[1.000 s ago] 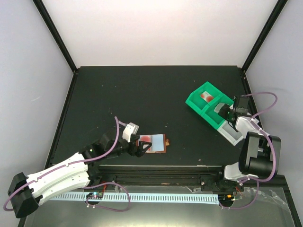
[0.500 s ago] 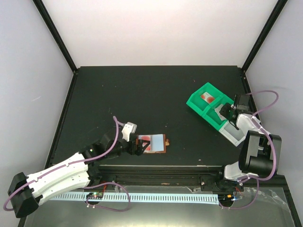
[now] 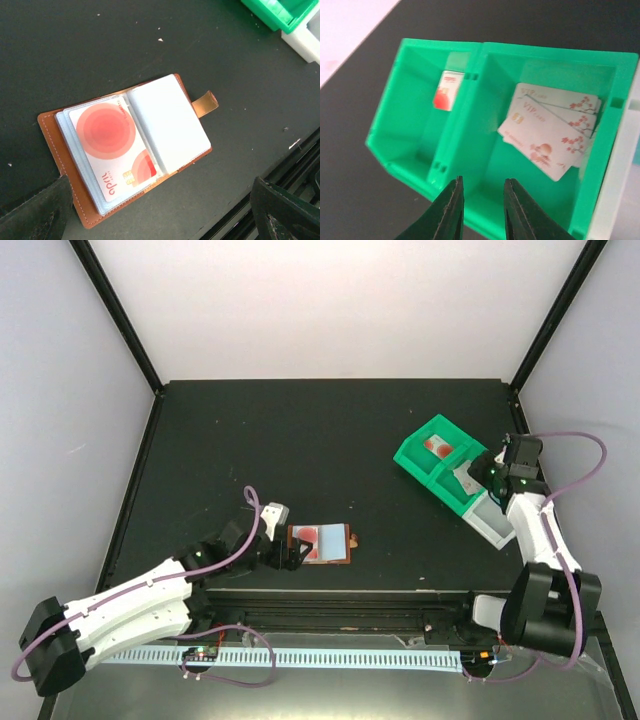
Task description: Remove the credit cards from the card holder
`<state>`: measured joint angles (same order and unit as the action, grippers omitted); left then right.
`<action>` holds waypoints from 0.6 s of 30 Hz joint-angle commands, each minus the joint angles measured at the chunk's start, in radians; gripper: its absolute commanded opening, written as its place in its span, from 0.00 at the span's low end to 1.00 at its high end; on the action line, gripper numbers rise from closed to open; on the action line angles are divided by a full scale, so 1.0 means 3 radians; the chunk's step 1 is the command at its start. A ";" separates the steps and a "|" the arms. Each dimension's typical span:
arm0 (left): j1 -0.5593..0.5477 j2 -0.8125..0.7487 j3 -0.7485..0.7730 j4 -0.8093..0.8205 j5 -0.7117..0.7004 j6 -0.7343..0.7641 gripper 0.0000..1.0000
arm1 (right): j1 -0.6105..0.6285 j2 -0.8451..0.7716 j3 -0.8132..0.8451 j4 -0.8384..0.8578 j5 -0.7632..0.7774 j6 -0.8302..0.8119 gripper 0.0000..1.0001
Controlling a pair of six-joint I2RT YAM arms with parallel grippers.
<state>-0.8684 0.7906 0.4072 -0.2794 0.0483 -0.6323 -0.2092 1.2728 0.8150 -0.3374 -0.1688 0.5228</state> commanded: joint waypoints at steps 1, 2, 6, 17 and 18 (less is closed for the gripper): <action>0.0042 0.0054 0.0156 -0.0072 0.0081 0.0036 0.99 | 0.0028 -0.0327 -0.0025 -0.0284 -0.0357 0.0180 0.25; 0.0054 0.0069 0.0168 -0.0111 0.0066 0.0028 0.99 | 0.0050 -0.0402 -0.0060 -0.0334 -0.0446 0.0196 0.25; 0.0130 0.0140 0.0170 -0.0141 0.0100 -0.0014 0.98 | 0.0294 -0.0753 -0.0199 -0.0554 -0.0664 0.0107 0.25; 0.0362 0.0453 0.0157 0.0286 0.0747 -0.0137 0.78 | 0.1402 -0.1805 -0.0856 -0.0391 -0.0826 0.0514 0.25; 0.0379 0.0479 0.0161 0.0304 0.0753 -0.0145 0.77 | 0.1550 -0.1842 -0.0900 -0.0360 -0.0788 0.0559 0.25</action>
<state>-0.7723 0.9104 0.4183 -0.2516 0.1955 -0.6559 0.1425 0.7719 0.6014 -0.4919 -0.3847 0.6075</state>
